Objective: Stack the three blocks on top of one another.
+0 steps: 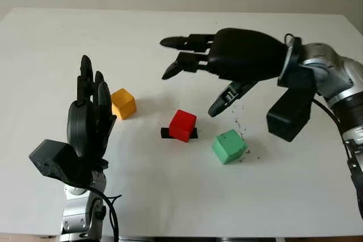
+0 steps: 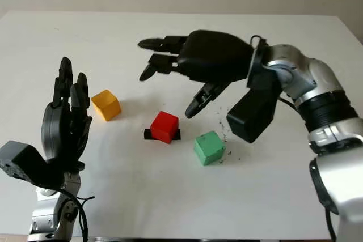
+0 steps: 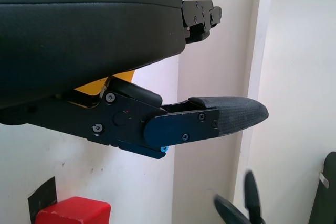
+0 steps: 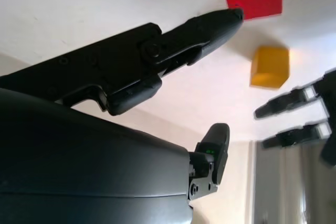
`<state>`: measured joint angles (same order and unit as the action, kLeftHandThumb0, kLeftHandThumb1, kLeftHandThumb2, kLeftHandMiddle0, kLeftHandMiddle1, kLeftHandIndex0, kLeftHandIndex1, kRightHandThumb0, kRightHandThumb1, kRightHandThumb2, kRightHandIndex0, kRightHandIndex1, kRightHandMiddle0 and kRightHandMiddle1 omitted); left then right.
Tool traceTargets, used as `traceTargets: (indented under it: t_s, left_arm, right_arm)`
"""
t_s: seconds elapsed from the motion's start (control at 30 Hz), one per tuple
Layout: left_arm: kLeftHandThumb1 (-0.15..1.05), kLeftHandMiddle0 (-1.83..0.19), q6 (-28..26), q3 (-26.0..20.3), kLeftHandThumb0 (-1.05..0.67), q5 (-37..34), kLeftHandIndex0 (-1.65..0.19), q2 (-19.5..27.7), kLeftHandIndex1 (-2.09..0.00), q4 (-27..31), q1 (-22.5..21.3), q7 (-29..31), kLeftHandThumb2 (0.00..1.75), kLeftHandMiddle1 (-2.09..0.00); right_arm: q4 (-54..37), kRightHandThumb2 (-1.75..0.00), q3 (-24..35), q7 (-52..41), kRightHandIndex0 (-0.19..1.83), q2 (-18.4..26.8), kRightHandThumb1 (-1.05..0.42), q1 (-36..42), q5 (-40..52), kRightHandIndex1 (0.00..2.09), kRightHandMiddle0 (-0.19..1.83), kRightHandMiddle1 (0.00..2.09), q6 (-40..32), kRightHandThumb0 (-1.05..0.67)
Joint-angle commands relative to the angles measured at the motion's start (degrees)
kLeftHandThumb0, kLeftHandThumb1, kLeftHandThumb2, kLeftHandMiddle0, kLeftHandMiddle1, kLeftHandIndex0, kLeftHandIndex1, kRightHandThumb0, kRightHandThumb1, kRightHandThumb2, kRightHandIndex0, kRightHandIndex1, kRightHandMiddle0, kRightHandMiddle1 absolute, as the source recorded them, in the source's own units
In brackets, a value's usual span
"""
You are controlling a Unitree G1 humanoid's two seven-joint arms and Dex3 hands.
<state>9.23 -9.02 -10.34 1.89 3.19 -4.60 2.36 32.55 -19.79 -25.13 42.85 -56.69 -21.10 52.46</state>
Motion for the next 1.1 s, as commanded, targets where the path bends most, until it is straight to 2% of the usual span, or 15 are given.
traceTargets:
  t_s: [0.0,0.17,0.47,0.67,0.83,0.93,1.0,1.07]
  left_arm:
    - [1.05,0.09,0.0,0.17,-0.73,-0.15,0.09,-0.26,-0.05,1.04,0.08,0.06,0.51,-0.05]
    - [1.05,0.08,-0.2,0.18,-0.73,0.11,0.09,-0.3,-0.05,1.19,0.04,-0.44,0.51,-0.05]
    - [1.05,0.09,-0.38,-0.14,-0.73,-0.5,0.1,0.28,-0.05,1.48,0.12,0.45,0.52,-0.05]
    - [1.05,0.08,-0.65,-0.19,-0.73,-0.65,0.09,0.44,-0.05,1.51,-0.13,0.55,0.52,-0.06]
    - [1.05,0.08,-0.18,-0.48,-0.73,-0.23,0.09,0.42,-0.06,1.32,-0.26,0.11,0.51,-0.06]
    - [1.05,-0.04,1.1,-0.45,-0.7,9.65,0.01,1.05,-0.08,2.11,-0.26,-6.86,0.47,-0.09]
    - [1.05,-0.12,0.21,0.27,-0.7,21.37,-0.04,2.49,-0.09,2.88,-0.33,-13.87,0.45,-0.09]
    - [1.05,-0.14,-2.59,1.06,-0.7,31.52,-0.07,3.97,-0.08,4.47,-0.15,-18.72,0.43,-0.07]
  right_arm:
    - [-3.51,-0.05,2.86,-2.38,0.1,2.11,-0.95,2.41,3.48,0.06,0.15,0.76,-2.84,-0.74]
    - [-12.49,-0.05,9.18,-7.21,0.12,5.73,-0.95,10.82,9.76,0.07,0.2,0.76,-11.42,-0.75]
    - [-26.45,-0.05,16.3,-8.67,0.12,8.51,-0.92,26.81,10.81,0.05,0.22,0.64,-16.32,-0.75]
    - [-29.83,-0.05,17.97,-7.66,0.11,8.51,-0.9,31.6,7.43,0.05,0.26,0.55,-15.56,-0.73]
    - [-30.26,-0.06,18.37,-6.82,0.09,7.7,-0.91,31.73,6.3,0.04,0.24,0.51,-15.57,-0.74]
    - [-29.48,-0.07,18.87,-5.44,0.08,6.68,-0.94,31.05,6.93,0.04,0.21,0.49,-15.95,-0.74]
    - [-29.3,-0.07,19.51,-4.49,0.07,5.95,-0.95,30.87,7.57,0.04,0.17,0.45,-17.38,-0.74]
    - [-29.42,-0.06,20.83,-3.57,0.03,3.83,-0.99,31.16,10.75,0.04,0.11,0.3,-22.22,-0.74]
